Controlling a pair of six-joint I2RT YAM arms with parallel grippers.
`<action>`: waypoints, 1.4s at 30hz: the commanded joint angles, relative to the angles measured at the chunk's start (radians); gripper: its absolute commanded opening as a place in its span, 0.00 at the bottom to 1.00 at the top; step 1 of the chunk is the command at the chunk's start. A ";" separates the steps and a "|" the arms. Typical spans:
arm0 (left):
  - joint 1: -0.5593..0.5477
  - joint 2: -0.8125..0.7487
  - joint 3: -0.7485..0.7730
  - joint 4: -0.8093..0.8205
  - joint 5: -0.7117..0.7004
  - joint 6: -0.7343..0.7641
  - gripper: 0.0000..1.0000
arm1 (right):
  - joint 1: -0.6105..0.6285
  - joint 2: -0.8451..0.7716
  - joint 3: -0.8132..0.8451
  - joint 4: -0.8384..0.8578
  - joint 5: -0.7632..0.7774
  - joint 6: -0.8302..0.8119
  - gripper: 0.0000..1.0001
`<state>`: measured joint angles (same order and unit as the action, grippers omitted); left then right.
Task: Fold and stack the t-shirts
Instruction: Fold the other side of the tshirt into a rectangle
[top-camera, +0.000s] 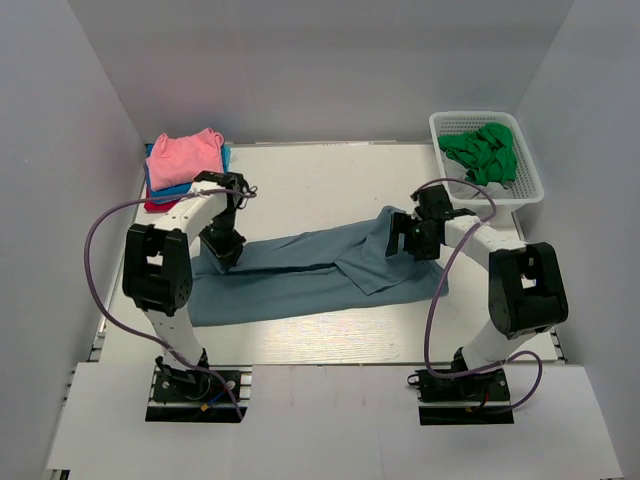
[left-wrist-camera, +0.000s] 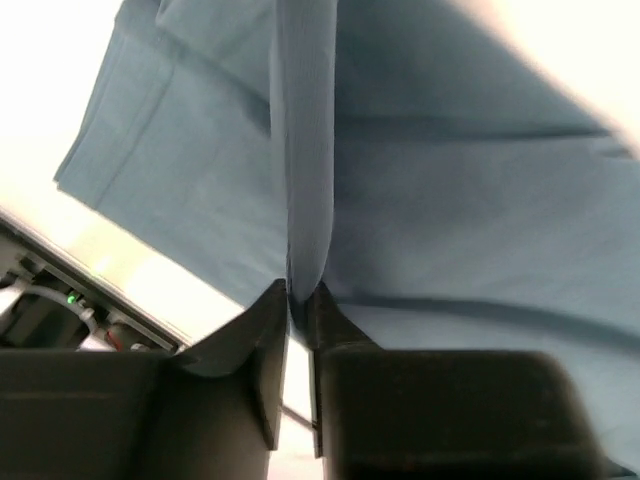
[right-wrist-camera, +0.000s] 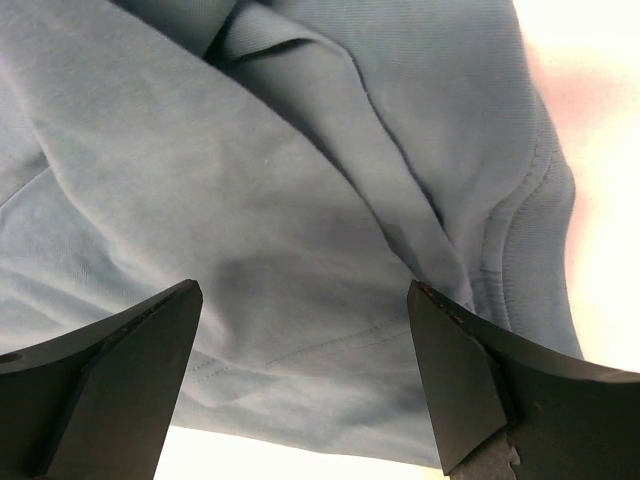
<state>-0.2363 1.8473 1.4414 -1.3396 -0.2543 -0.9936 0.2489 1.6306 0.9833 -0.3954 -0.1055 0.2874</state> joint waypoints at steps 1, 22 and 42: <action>-0.006 -0.065 -0.077 -0.041 0.012 -0.062 0.32 | 0.000 0.017 0.000 0.029 -0.023 -0.007 0.89; 0.017 -0.205 -0.089 0.066 0.059 -0.039 1.00 | 0.018 -0.086 -0.011 0.136 -0.111 -0.096 0.91; -0.011 0.271 0.152 0.335 0.136 0.128 1.00 | -0.046 0.095 -0.055 0.201 -0.022 0.105 0.91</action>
<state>-0.2401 2.1006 1.5738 -1.0519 -0.0967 -0.8917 0.2459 1.7145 0.9691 -0.1547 -0.2390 0.3347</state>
